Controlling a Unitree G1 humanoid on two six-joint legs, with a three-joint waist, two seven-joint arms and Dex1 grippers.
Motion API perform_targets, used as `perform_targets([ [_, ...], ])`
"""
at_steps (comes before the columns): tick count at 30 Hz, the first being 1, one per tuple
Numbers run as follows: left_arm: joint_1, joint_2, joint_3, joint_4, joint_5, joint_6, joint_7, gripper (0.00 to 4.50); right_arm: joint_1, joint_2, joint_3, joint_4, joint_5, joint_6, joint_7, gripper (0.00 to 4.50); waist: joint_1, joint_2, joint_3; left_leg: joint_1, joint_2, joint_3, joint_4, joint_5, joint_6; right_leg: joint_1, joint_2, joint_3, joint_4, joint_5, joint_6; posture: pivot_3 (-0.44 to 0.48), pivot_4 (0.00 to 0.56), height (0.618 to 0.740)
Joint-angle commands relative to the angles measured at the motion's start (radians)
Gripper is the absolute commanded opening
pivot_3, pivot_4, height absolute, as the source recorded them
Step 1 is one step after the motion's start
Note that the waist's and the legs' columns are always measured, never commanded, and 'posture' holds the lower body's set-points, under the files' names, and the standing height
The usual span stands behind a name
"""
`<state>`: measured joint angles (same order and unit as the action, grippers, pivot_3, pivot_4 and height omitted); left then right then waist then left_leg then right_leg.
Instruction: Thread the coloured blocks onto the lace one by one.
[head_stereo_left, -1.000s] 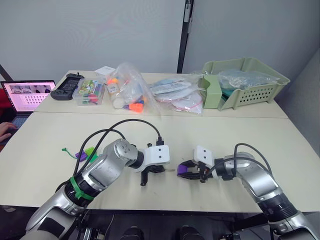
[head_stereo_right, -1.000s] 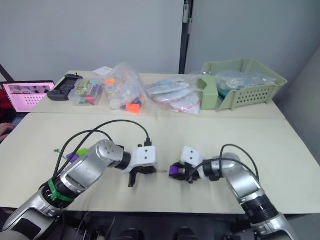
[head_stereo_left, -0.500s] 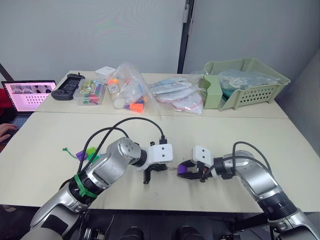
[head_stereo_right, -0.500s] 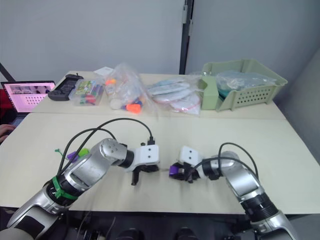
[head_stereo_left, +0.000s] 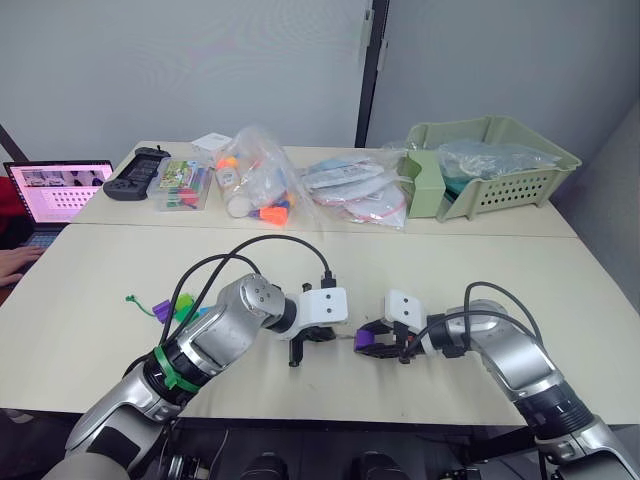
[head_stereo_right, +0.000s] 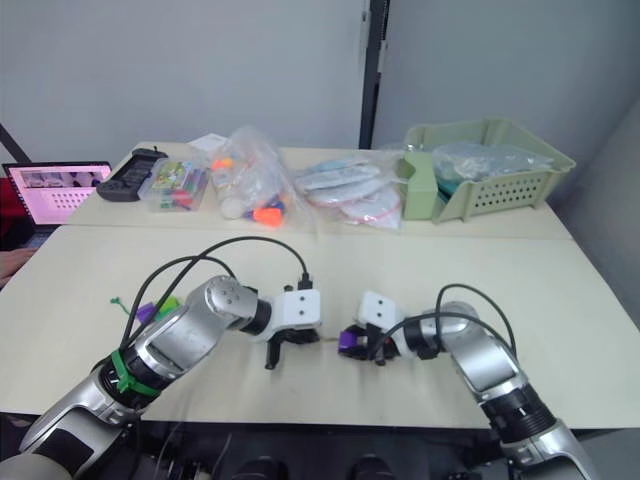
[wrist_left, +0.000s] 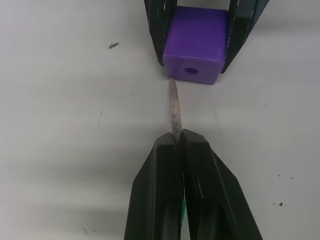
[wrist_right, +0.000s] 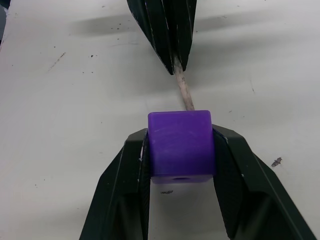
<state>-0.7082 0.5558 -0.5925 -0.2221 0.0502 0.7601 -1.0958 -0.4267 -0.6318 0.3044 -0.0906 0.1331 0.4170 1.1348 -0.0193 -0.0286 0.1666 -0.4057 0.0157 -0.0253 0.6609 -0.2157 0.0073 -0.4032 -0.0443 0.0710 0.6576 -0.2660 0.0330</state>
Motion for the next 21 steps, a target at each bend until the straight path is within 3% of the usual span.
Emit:
perform_targets([
  [1, -0.027, -0.007, 0.004, -0.069, -0.019, -0.023, -0.017, 0.00, 0.010, 0.009, 0.035, -0.006, -0.015, 0.008, -0.005, 1.17, 0.000, 0.000, 0.000, 0.000, 0.000, 0.000, 0.000, 0.000, 0.000, 0.000, 0.000, 0.000, 0.000, 0.000, 0.000, 0.000, 0.150, 0.740],
  [21, -0.038, -0.030, 0.029, -0.087, -0.033, -0.029, -0.009, 0.00, 0.026, 0.004, 0.053, -0.021, -0.023, 0.018, 0.000, 1.17, 0.002, 0.000, 0.000, 0.000, 0.000, 0.000, 0.000, 0.000, 0.000, 0.000, 0.000, 0.000, 0.000, 0.000, 0.000, 0.000, 0.150, 0.740],
])
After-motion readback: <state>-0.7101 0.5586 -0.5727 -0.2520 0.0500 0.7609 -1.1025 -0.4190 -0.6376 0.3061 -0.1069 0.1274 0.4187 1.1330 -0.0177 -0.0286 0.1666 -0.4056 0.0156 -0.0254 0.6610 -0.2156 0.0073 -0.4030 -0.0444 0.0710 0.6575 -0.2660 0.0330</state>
